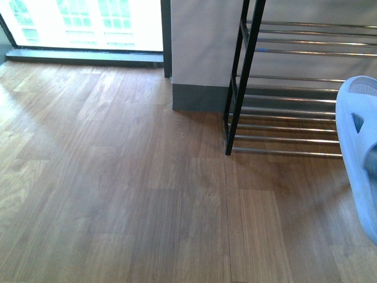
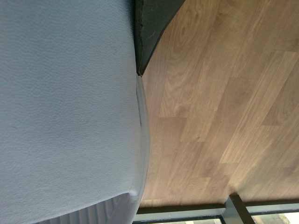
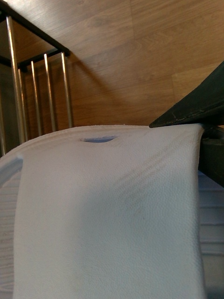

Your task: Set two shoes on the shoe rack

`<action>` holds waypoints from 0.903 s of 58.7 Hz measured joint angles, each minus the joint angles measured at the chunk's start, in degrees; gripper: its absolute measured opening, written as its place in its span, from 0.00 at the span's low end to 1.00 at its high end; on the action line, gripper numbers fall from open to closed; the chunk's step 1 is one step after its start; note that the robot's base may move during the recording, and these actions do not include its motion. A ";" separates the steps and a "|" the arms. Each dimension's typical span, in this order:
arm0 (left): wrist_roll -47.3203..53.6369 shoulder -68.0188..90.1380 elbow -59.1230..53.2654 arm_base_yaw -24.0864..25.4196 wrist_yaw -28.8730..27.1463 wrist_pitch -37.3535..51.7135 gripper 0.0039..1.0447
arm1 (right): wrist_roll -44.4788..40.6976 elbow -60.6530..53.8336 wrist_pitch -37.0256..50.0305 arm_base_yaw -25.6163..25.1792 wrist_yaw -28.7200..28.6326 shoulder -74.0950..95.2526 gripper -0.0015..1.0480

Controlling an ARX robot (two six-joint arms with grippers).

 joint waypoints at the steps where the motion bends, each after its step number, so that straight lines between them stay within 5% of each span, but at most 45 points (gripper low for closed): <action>1: 0.00 0.00 0.00 0.00 0.00 0.00 0.01 | 0.00 0.00 0.00 0.00 0.00 0.00 0.01; 53: 0.00 0.02 0.00 0.00 0.02 0.00 0.01 | 0.02 0.13 0.00 0.00 -0.04 0.00 0.01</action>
